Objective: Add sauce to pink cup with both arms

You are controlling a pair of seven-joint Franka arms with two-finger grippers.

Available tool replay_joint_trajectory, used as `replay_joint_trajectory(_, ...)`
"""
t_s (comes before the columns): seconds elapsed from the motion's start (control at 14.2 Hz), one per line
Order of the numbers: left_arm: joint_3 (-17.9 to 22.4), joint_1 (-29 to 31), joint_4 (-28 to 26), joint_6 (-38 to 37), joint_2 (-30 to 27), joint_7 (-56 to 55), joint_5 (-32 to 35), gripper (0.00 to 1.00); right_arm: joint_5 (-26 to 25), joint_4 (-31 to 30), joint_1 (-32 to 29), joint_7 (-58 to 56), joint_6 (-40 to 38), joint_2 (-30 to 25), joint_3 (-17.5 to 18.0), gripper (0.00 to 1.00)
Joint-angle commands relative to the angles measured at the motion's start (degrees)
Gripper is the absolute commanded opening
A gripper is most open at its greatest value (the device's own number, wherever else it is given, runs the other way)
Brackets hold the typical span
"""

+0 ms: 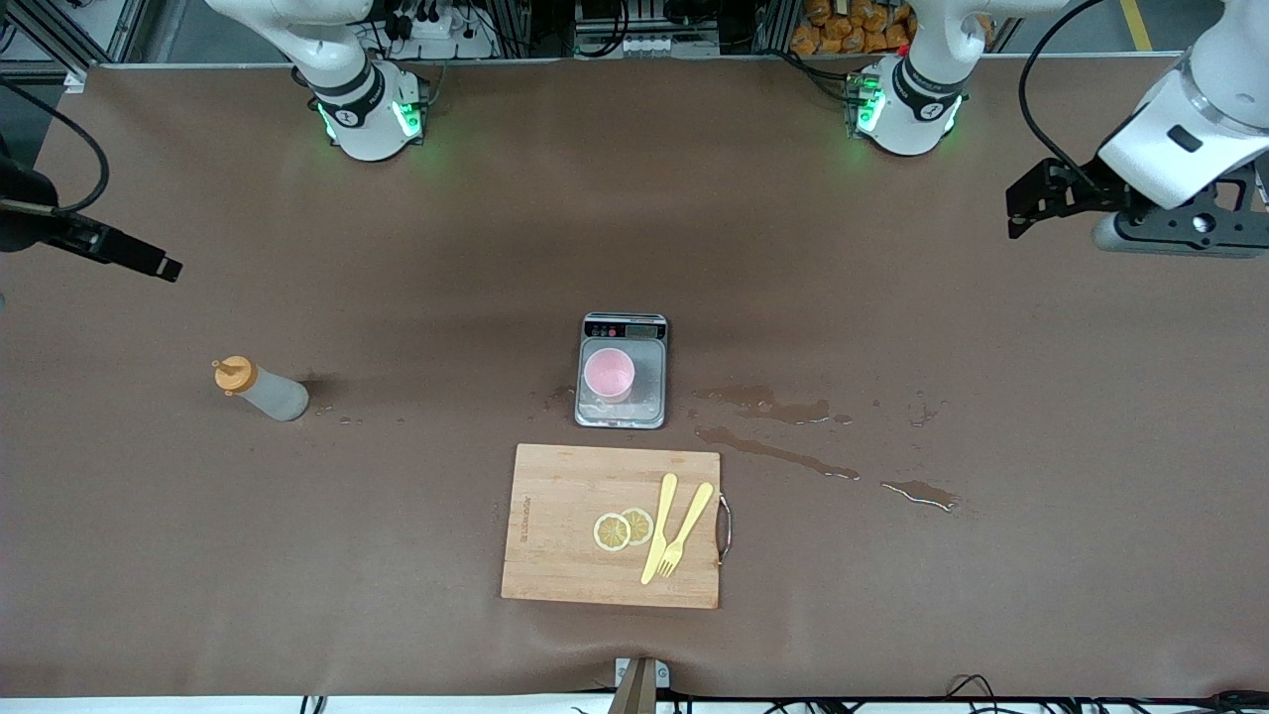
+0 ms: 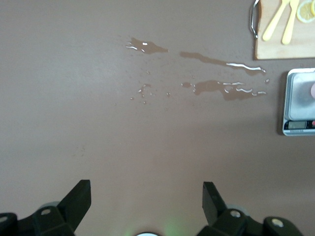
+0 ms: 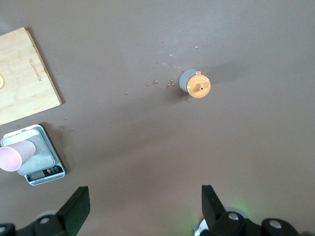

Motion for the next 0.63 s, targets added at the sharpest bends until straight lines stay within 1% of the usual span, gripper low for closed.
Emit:
replay_joint_trajectory(0.0, 0.73, 0.30, 0.19, 0.93, 0.14, -0.48, -0.91, 1.00, -1.78, -10.57, 0.79, -2.25, 4.91, -6.90, 0.31, 1.00)
replay_joint_trajectory(0.14, 1.08, 0.21, 0.19, 0.93, 0.32, -0.48, -0.91, 1.00, -6.59, -9.79, 4.91, -3.05, 6.39, -6.37, 0.22, 1.00)
replay_joint_trajectory(0.21, 1.08, 0.21, 0.10, 0.93, 0.40, -0.48, -0.99, 1.00, -7.75, -8.39, 5.45, -3.05, 6.49, -5.59, 0.22, 1.00)
replay_joint_trajectory(0.35, 1.08, 0.12, 0.10, 0.93, 0.58, -0.65, -1.17, 1.00, -7.67, -4.96, 5.02, -3.84, 6.40, -3.66, 0.05, 1.00)
replay_joint_trajectory(0.56, 1.17, 0.30, 0.19, 0.93, 0.58, -0.74, -3.01, 1.00, -7.32, -2.93, 3.18, -12.25, 6.67, -1.98, -0.31, 1.00)
